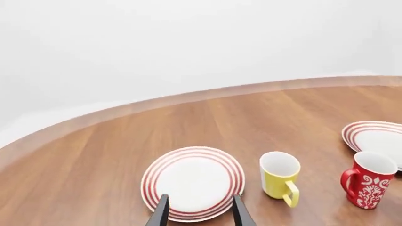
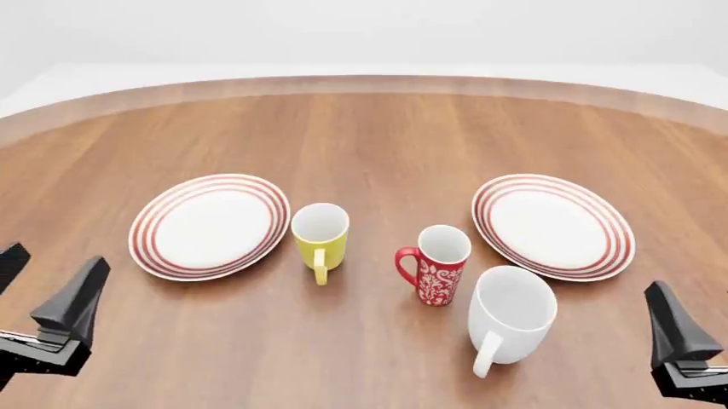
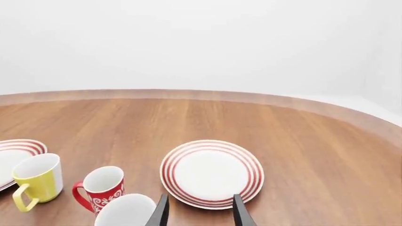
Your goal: Put the red mug on the left plate.
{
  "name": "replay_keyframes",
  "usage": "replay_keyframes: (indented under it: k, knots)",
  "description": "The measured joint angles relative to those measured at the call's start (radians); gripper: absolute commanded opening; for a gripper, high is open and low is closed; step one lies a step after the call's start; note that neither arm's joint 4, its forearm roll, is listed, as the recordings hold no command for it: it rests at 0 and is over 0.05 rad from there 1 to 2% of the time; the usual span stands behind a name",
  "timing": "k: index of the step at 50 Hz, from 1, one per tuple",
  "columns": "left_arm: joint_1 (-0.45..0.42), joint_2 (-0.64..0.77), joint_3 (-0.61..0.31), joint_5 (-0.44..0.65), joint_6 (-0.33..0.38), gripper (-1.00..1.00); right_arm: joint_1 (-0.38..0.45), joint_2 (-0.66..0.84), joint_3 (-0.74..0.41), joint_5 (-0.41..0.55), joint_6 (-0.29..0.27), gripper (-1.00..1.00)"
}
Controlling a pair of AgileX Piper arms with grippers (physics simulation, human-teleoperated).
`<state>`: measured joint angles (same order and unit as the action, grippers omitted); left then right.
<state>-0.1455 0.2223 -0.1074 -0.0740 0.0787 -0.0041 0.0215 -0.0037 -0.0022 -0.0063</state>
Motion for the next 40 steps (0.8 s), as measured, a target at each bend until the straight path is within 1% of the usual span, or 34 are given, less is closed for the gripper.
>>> replay_keyframes:
  k: [24,40]
  knots:
    - [-0.161,0.311,-0.127,-0.185,0.076,1.00,0.000,0.026,0.001,-0.024,-0.001,1.00]
    - [-0.247,0.516,-0.159,-0.320,0.100,1.00,0.001,0.038,0.001,-0.036,0.001,1.00]
